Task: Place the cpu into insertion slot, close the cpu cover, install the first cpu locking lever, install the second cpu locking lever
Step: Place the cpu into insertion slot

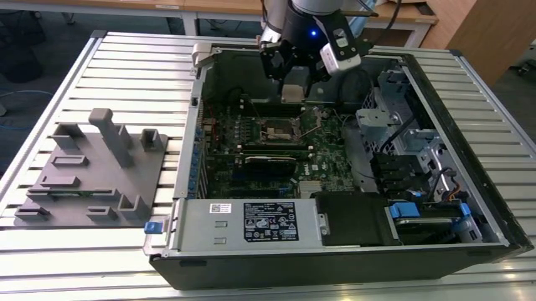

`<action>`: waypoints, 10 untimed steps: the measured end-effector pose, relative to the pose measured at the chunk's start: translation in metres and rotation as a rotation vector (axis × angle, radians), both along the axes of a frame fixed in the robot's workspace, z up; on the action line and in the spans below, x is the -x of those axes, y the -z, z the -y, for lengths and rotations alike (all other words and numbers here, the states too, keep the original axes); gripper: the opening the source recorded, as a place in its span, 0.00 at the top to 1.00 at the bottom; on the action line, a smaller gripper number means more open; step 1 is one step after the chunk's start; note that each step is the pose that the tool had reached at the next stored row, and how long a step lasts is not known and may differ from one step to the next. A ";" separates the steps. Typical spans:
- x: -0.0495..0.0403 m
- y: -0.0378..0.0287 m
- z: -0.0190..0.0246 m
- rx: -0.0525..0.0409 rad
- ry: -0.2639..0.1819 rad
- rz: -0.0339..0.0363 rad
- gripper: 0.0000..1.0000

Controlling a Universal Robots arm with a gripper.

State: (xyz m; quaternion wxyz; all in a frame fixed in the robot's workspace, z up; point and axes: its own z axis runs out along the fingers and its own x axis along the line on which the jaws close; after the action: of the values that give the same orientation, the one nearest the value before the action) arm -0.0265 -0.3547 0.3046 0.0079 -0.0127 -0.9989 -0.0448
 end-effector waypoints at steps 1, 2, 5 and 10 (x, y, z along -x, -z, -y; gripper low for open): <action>0.0000 0.0013 0.0000 -0.0001 0.000 0.0001 0.46; 0.0000 0.0027 0.0000 -0.0001 0.000 0.0000 0.46; 0.0000 0.0073 0.0000 0.0000 0.000 0.0000 0.46; 0.0000 0.0163 0.0007 0.0000 0.000 0.0000 0.46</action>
State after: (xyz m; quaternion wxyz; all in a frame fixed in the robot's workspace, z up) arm -0.0265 -0.3554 0.2883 0.0079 -0.0128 -0.9989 -0.0448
